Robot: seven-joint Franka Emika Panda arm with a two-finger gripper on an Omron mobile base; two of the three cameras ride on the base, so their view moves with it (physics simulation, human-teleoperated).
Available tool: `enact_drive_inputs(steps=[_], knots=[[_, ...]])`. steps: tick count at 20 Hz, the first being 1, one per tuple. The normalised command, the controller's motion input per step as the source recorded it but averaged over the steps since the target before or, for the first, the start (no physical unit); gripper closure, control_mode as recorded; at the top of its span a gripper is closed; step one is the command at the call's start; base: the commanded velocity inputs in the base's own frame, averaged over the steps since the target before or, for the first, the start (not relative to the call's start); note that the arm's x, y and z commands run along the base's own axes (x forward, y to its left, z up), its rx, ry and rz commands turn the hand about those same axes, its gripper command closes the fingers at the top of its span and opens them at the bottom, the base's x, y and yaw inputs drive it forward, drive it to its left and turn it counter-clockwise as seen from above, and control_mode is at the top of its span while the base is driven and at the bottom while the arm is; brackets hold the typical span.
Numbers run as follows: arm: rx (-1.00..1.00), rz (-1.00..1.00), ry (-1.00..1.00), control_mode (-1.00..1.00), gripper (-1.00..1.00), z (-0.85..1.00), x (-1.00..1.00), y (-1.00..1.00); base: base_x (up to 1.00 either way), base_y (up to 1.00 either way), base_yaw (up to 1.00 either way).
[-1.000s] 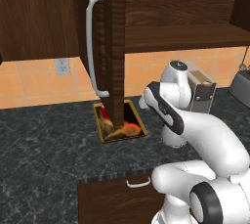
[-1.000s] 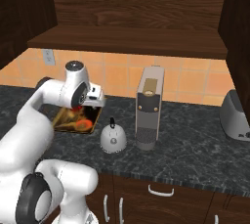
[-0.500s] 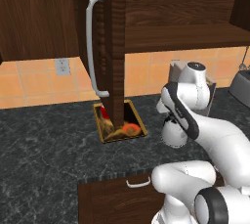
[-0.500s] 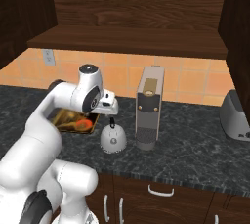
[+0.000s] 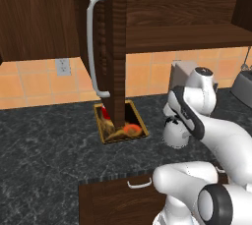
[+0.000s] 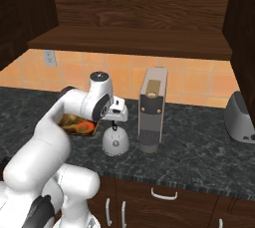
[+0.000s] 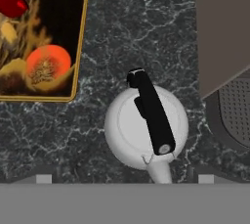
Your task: Pick the kettle from the counter and place it on the tray. Then pick the mug from the cabinet and place it on the tray. Then close the cabinet doors.
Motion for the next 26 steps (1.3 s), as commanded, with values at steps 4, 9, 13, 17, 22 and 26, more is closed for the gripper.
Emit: enact_drive_inputs(steps=[4, 9, 13, 17, 22, 26], knots=[[-0.03, 0.00, 0.04, -1.00, -1.00, -0.20, 0.10, -0.11, 0.00, 0.00, 0.00], [-0.04, 0.00, 0.05, -1.00, -1.00, -0.21, 0.19, -0.10, 0.00, 0.00, 0.00], [-0.01, 0.00, 0.01, -1.00, -1.00, -0.03, 0.25, -0.13, 0.00, 0.00, 0.00], [-0.02, 0.00, 0.03, -1.00, -1.00, -0.08, 0.21, -0.05, 0.00, 0.00, 0.00], [0.00, 0.06, 0.01, -1.00, -1.00, -0.18, 0.20, 0.00, 0.00, 0.00, 0.00], [0.00, 0.06, 0.00, -1.00, -1.00, -0.21, 0.00, 0.00, 0.00, 0.00, 0.00]])
